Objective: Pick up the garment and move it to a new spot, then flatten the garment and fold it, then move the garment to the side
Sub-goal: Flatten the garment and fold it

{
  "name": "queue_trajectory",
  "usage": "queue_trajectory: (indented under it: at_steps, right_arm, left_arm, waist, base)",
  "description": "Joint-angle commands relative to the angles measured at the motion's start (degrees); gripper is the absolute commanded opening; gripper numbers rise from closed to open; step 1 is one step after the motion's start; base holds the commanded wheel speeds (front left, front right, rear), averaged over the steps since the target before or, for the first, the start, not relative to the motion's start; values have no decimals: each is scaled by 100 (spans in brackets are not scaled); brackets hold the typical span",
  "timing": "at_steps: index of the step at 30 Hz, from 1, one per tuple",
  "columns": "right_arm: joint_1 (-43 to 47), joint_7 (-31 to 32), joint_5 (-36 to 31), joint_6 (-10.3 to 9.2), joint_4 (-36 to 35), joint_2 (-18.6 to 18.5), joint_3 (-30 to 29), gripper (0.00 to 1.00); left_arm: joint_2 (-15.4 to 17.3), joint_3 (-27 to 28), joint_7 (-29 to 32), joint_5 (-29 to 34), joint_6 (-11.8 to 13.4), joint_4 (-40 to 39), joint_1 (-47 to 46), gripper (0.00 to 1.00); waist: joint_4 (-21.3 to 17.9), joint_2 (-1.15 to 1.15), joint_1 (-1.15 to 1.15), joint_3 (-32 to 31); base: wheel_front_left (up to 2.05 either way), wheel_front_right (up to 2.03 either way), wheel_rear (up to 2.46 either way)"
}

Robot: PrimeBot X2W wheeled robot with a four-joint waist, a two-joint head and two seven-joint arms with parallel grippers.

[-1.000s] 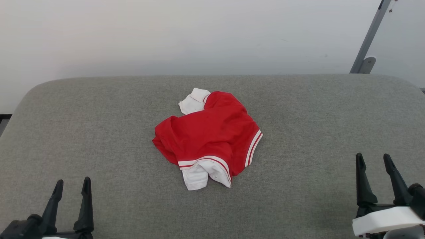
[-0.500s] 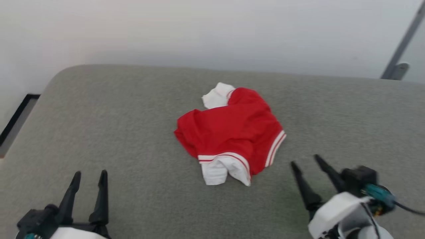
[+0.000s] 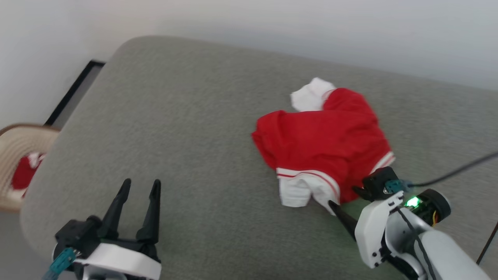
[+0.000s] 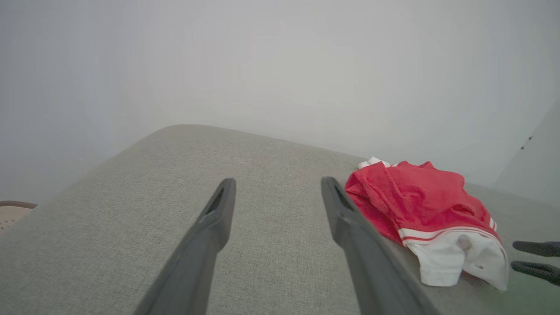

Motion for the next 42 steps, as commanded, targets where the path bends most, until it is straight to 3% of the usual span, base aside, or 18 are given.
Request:
queue_trajectory:
  at_steps: [1,9,10,11,18,24,27,36,40,42]
  right_arm:
    - [-162,164,-74,-4,117,-74,50,100]
    - [-758,520,-155,-4,923,-121,510,100]
    - [-853,473,-175,-4,1022,-114,587,41]
    - [-924,441,-173,-4,1128,-113,651,0]
    - [-1209,355,169,-4,1220,-168,777,0]
    - [-1166,685,409,-4,493,-569,835,0]
    - [-958,972,540,-4,-130,-964,786,0]
    - [103,1944,765,-4,-1296,-2061,-165,0]
    - [511,2015,741,-4,-1148,-2180,-571,0]
    - [620,1953,779,-4,-960,-2054,-660,0]
  left_arm:
    - [-25,-64,-30,-92,-18,11,-131,100]
    - [-105,-163,-30,-151,-18,118,-319,100]
    - [-120,-154,-30,-152,-18,118,-340,100]
    - [-126,-144,-30,-156,-18,121,-356,100]
    - [-81,-6,-30,-177,-19,139,-253,100]
    - [-7,133,-30,-172,-19,107,-133,100]
    - [12,210,-30,-178,-19,81,-110,100]
    - [52,200,-31,-196,-19,88,-139,100]
    - [76,142,-31,-224,-18,119,-224,100]
    - [86,117,-31,-253,-19,140,-263,100]
  waist:
    - [287,0,0,222]
    - [579,0,0,418]
    - [589,0,0,429]
    - [595,0,0,432]
    - [412,0,0,362]
    - [123,0,0,294]
    - [-52,0,0,264]
    - [-353,0,0,308]
    - [-366,0,0,376]
    - [-356,0,0,402]
  base:
    - [0,0,0]
    - [0,0,0]
    - [0,0,0]
    - [0,0,0]
    - [0,0,0]
    - [0,0,0]
    - [0,0,0]
    - [0,0,0]
    - [0,0,0]
    - [0,0,0]
